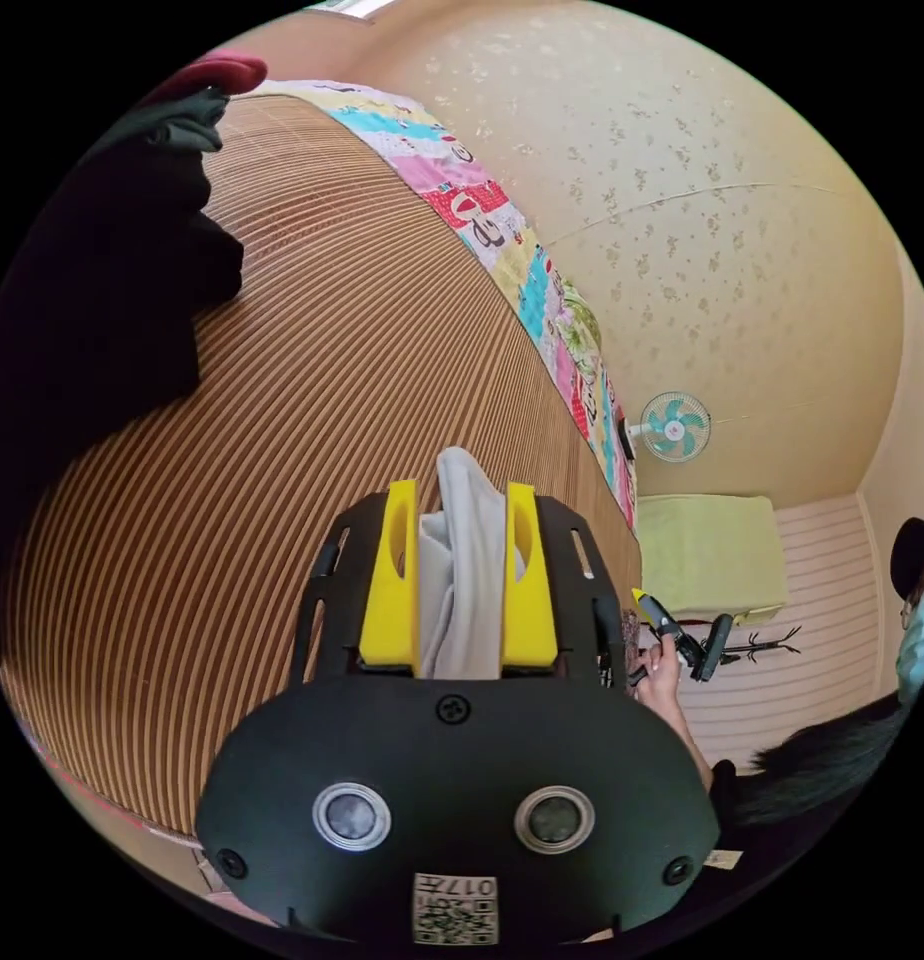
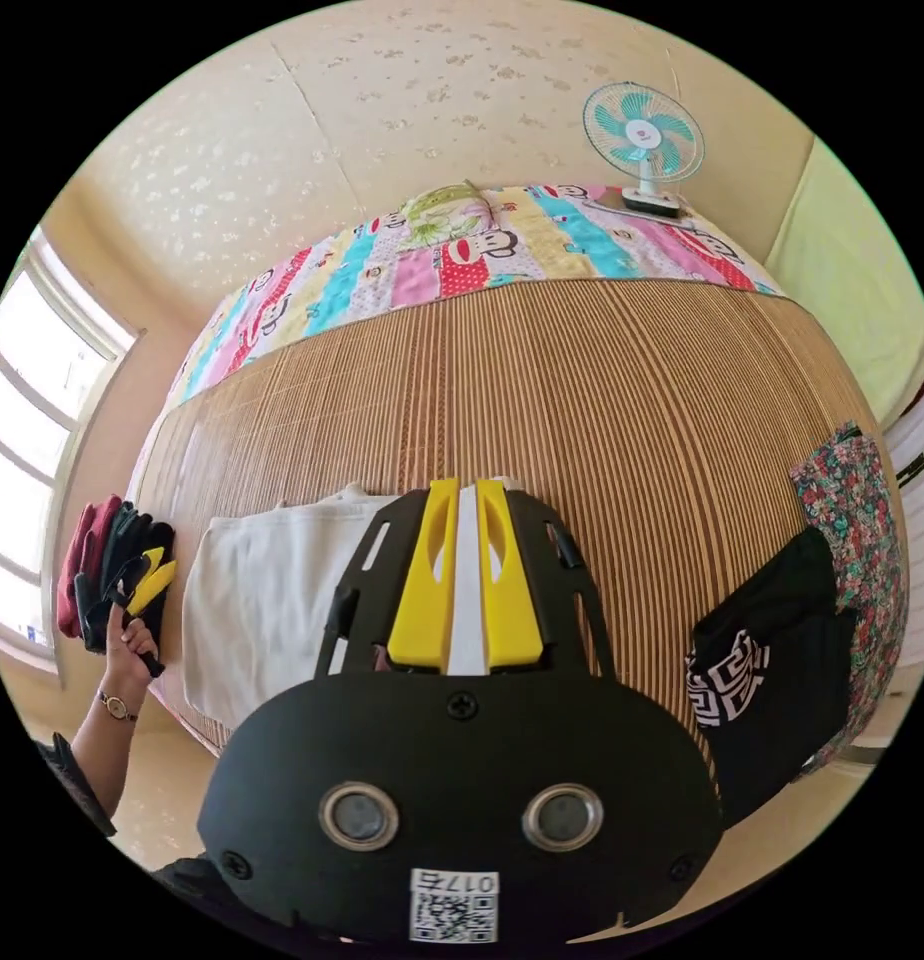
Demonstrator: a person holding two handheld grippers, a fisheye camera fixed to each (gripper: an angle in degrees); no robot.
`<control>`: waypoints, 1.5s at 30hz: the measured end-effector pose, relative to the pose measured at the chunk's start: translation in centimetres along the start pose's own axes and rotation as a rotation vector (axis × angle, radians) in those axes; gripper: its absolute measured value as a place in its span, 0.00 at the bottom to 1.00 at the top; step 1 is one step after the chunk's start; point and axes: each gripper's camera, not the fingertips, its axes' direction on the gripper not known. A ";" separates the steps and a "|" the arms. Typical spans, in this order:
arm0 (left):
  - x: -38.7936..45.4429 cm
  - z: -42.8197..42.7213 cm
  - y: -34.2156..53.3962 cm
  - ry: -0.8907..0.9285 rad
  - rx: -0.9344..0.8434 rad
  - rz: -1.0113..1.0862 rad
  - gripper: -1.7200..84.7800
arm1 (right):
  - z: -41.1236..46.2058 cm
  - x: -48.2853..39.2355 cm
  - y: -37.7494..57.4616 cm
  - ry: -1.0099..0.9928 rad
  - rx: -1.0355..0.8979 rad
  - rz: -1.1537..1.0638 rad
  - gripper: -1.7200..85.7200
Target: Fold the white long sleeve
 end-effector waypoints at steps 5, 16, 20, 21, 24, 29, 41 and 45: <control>-1.9 -3.4 10.2 -0.063 -0.023 -0.114 0.18 | 0.0 -11.2 6.8 -0.211 -0.040 -0.253 0.03; -4.6 0.4 9.7 0.186 -0.003 -0.215 0.07 | 2.3 -10.1 10.7 -0.070 -0.230 -0.238 0.03; 10.5 2.8 7.8 0.314 -0.139 0.319 0.07 | -3.9 -1.2 11.4 -0.075 -0.245 0.008 0.03; 14.6 4.5 9.0 0.342 -0.195 0.436 0.07 | -4.8 0.1 11.8 -0.075 -0.244 0.037 0.03; 22.2 10.3 14.2 0.403 -0.348 0.642 0.07 | -9.0 5.8 14.0 -0.056 -0.269 0.154 0.03; 24.9 18.3 21.5 0.529 -0.625 0.643 0.13 | -13.0 12.5 18.3 -0.161 -0.390 0.302 0.05; 6.1 23.7 18.2 0.054 -0.698 0.113 0.20 | -9.6 18.4 22.8 -1.003 -0.281 0.878 0.22; 7.6 24.9 21.1 0.251 -0.778 0.015 0.10 | -6.9 18.4 22.2 -1.167 -0.181 1.020 0.28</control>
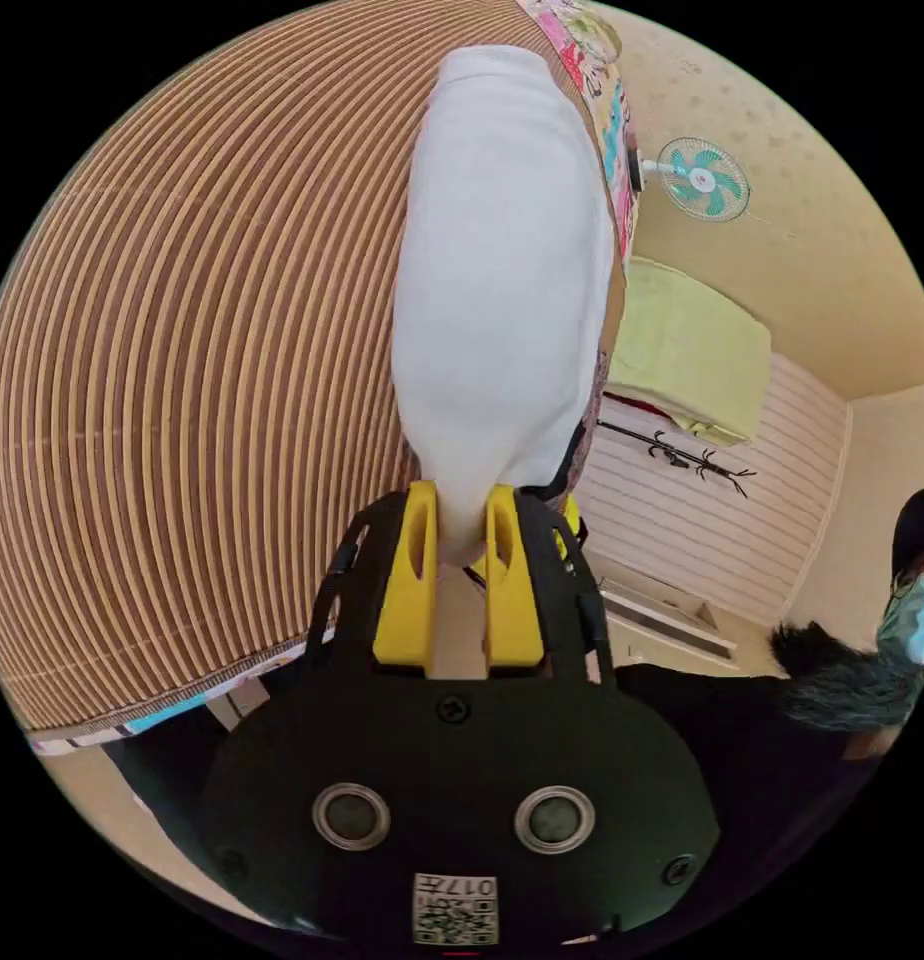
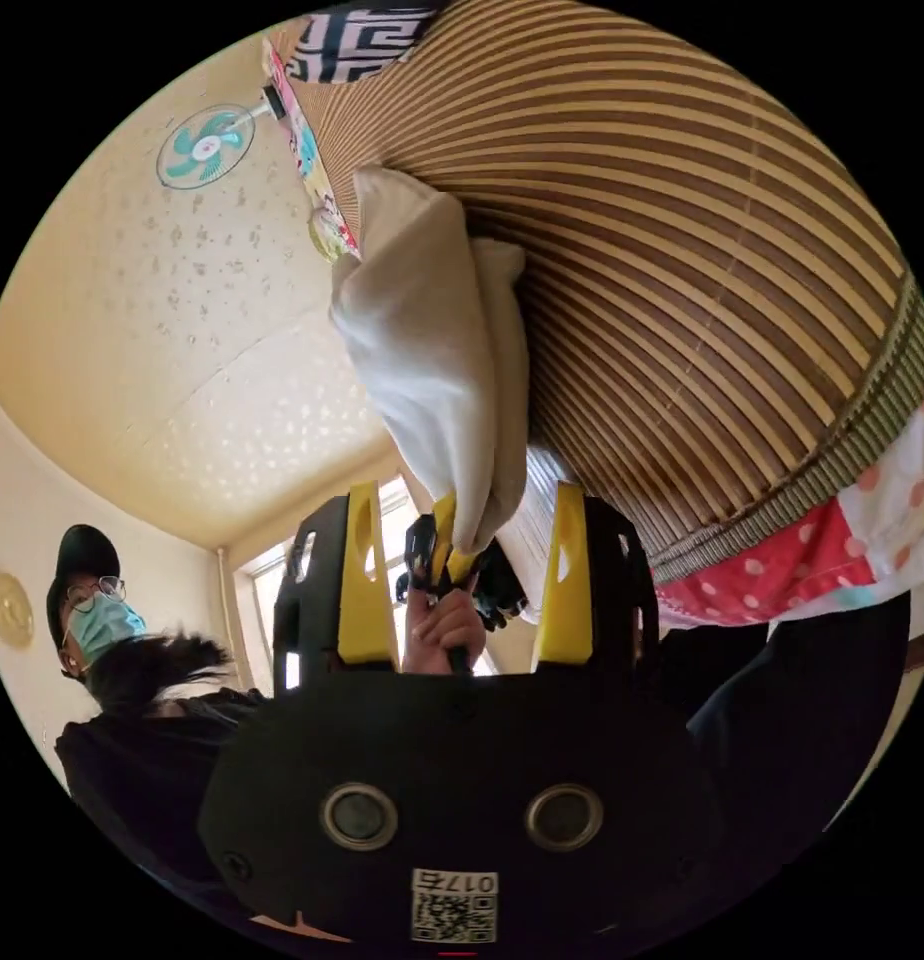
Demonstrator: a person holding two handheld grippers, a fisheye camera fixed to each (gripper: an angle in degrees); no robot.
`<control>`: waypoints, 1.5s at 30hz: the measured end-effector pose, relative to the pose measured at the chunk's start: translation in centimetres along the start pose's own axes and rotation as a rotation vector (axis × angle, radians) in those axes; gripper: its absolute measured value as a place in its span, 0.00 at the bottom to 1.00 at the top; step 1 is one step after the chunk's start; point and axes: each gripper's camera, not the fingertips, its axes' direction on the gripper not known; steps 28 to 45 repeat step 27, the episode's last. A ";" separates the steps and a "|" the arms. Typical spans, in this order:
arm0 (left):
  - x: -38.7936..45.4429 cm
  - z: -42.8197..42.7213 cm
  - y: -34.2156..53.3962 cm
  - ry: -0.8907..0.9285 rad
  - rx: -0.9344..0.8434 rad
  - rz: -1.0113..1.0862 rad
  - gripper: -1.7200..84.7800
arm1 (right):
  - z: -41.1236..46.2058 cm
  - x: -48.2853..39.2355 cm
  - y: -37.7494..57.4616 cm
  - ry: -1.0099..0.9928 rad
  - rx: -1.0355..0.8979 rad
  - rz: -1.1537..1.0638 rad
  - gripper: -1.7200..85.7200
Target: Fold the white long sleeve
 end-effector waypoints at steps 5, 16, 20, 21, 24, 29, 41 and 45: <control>11.3 1.7 4.9 -0.196 -0.057 0.264 0.10 | 4.3 -5.2 -4.1 -0.306 -0.163 -0.158 0.27; 24.8 2.4 8.2 -0.138 -0.229 0.712 0.12 | -6.0 -26.6 -6.1 0.100 -0.260 -0.719 0.20; 24.2 -0.7 8.9 -0.193 -0.192 0.671 0.12 | -16.4 -22.0 -9.1 0.519 -0.022 -0.313 0.16; 23.6 -2.0 9.3 -0.225 -0.169 0.649 0.12 | -18.0 -20.6 -8.7 0.591 0.037 -0.198 0.16; 21.6 -6.1 10.8 -0.358 -0.076 0.567 0.12 | -23.6 -14.6 -2.2 0.813 0.313 0.344 0.11; 18.6 -10.7 13.2 -0.506 0.070 0.437 0.12 | -21.5 -11.7 4.8 0.775 0.470 0.372 0.05; 18.6 -10.7 13.2 -0.506 0.070 0.437 0.12 | -21.5 -11.7 4.8 0.775 0.470 0.372 0.05; 18.6 -10.7 13.2 -0.506 0.070 0.437 0.12 | -21.5 -11.7 4.8 0.775 0.470 0.372 0.05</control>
